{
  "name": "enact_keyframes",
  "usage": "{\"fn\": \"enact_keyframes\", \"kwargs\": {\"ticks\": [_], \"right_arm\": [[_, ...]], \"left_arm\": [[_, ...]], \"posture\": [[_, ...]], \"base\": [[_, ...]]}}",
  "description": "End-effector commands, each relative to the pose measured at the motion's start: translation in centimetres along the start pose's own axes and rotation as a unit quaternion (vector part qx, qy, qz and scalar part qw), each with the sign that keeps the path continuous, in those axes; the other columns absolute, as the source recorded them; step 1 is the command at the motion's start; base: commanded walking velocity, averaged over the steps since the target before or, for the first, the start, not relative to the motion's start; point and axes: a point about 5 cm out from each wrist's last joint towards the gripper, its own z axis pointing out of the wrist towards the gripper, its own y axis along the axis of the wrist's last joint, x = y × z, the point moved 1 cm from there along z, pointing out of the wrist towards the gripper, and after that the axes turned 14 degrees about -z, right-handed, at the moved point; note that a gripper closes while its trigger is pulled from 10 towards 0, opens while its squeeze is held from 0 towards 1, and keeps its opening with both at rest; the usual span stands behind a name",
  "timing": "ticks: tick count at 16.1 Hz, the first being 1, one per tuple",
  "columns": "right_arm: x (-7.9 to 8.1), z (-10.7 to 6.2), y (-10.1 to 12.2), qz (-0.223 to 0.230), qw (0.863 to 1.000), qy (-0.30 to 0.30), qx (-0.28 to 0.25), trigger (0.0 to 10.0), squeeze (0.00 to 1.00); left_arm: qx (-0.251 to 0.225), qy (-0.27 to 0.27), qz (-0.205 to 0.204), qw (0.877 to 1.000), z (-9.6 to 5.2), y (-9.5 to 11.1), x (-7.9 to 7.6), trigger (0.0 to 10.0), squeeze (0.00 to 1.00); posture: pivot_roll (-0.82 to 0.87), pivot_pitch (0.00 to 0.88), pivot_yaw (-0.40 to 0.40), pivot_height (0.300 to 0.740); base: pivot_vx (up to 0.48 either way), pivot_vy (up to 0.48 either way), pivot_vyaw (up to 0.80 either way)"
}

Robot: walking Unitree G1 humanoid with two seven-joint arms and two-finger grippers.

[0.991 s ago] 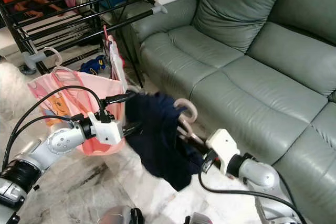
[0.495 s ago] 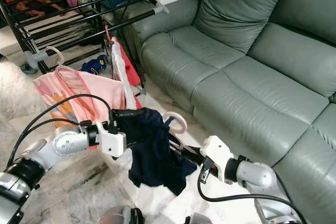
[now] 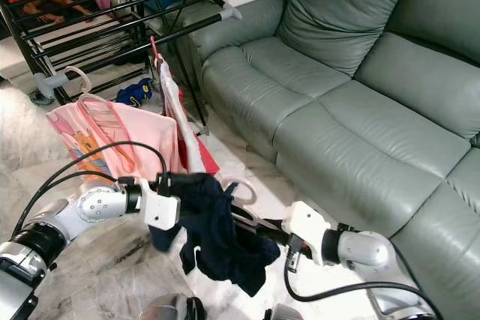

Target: Hang hanger

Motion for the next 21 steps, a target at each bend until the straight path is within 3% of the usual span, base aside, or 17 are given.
{"fn": "enact_keyframes", "kwargs": {"ticks": [1,10,21], "right_arm": [[-0.4,0.2,0.7,-0.021,1.0,0.004,-0.016,10.0,0.0],[0.0,0.9,0.7,-0.037,0.999,0.02,-0.018,10.0,0.0],[-0.5,1.4,1.0,-0.063,0.998,0.014,-0.02,10.0,0.0]], "left_arm": [[0.011,-0.01,-0.001,1.0,-0.2,-0.2,0.5,0.0,0.0],[0.006,-0.037,-0.029,0.999,0.6,0.3,0.7,0.0,0.0],[0.033,-0.068,-0.065,0.995,0.7,-0.5,-0.3,0.0,0.0]], "posture": [[-0.03,0.0,0.039,0.74],[-0.03,0.0,0.042,0.74],[-0.03,0.0,0.04,0.74]], "base": [[0.0,0.0,0.0],[0.0,0.0,0.0],[0.0,0.0,0.0]]}}
